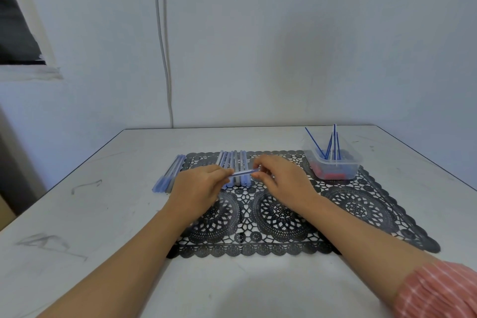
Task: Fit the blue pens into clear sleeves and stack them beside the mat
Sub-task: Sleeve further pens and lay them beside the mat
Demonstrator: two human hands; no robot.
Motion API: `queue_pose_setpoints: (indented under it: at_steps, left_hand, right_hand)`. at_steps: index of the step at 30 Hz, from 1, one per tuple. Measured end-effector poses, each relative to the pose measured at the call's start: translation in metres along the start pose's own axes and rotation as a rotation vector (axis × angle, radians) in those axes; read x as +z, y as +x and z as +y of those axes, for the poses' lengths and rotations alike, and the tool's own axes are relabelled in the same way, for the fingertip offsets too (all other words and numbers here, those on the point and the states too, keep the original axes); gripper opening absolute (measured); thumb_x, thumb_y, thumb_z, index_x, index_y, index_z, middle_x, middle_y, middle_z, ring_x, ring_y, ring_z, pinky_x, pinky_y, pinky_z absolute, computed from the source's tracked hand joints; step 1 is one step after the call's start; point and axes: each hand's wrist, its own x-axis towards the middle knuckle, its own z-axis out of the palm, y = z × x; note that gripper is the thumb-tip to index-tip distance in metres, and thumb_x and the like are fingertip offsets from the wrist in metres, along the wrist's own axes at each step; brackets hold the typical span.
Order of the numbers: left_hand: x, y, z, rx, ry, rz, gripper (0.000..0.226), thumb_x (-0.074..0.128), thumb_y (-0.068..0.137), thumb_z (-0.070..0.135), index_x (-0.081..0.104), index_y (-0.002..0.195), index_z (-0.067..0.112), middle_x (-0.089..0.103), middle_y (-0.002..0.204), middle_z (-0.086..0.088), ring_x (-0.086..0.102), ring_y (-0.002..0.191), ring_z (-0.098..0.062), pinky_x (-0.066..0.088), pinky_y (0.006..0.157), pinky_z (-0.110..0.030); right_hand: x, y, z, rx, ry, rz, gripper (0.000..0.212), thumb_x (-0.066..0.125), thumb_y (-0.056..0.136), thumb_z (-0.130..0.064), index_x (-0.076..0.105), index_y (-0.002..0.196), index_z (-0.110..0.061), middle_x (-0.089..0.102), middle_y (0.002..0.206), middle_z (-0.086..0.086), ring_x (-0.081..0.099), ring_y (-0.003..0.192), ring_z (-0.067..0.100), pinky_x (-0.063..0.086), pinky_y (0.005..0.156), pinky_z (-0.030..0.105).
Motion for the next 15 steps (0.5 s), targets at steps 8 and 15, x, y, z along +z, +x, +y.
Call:
queue_pose_setpoints:
  at_steps: [8,15]
  left_hand:
    - [-0.0012,-0.0005,0.0000,0.008,0.030,-0.003,0.023,0.062,0.081,0.022,0.074,0.100,0.020,0.072,0.084,0.011,0.067,0.067,-0.009,0.045,0.053,-0.015]
    - [-0.0020,-0.0005,0.0000,-0.003,0.031,-0.025,0.022,0.060,0.083,0.026,0.074,0.099,0.021,0.072,0.085,0.010,0.068,0.069,-0.009,0.048,0.053,-0.017]
  right_hand:
    - [0.0027,-0.0004,0.0013,-0.053,0.007,0.088,0.038,0.036,0.091,-0.045,0.062,0.099,-0.019,0.062,0.083,-0.008,0.046,0.071,0.004,0.046,0.057,0.029]
    - [0.0027,0.0003,-0.0014,-0.162,-0.093,0.181,0.029,0.047,0.085,-0.040,0.065,0.087,-0.018,0.063,0.077,-0.007,0.057,0.066,0.010,0.045,0.054,0.021]
